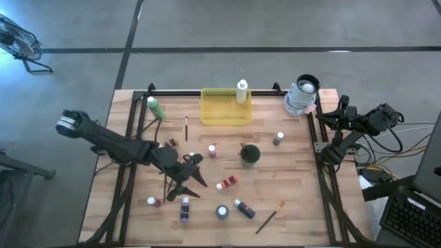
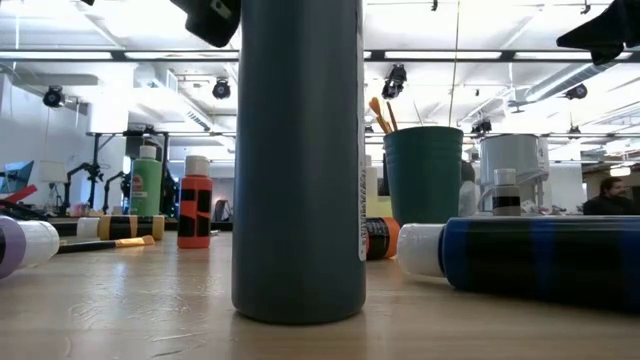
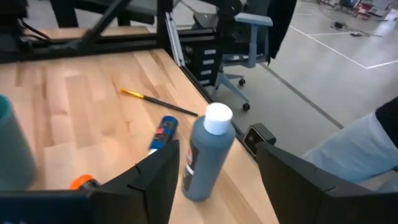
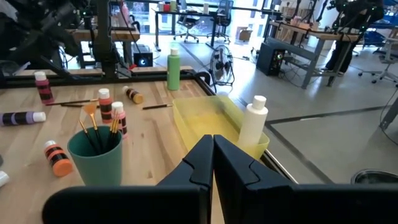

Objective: Pick & Place Paint Supplies
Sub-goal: Put the blue paint bottle into the yellow bin

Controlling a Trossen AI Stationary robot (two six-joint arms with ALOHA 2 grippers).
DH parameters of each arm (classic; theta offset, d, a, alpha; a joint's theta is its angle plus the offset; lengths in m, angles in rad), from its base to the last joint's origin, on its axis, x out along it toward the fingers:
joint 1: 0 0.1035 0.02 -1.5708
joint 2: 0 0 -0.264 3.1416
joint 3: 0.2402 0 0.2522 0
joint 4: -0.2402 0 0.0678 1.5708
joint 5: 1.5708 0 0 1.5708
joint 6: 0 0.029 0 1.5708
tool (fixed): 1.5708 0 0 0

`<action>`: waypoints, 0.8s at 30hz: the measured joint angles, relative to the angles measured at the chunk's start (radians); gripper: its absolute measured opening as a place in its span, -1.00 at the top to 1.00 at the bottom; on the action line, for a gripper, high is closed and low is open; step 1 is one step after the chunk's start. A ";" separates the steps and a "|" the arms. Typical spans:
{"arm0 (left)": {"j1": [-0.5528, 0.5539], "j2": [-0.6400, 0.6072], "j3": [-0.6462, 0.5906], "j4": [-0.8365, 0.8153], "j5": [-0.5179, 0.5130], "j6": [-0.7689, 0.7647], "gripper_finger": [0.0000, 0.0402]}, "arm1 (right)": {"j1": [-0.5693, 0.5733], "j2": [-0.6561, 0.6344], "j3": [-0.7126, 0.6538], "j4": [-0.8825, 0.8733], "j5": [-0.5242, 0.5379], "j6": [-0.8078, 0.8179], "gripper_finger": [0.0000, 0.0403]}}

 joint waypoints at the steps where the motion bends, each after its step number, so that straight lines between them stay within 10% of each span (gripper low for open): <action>1: -0.006 0.007 0.000 0.002 0.000 -0.002 -0.12 | 0.000 0.000 0.000 0.000 0.000 0.000 0.96; 24: -0.090 0.097 0.000 0.048 -0.126 -0.028 -0.13 | 0.000 0.000 0.000 0.000 0.000 0.000 0.96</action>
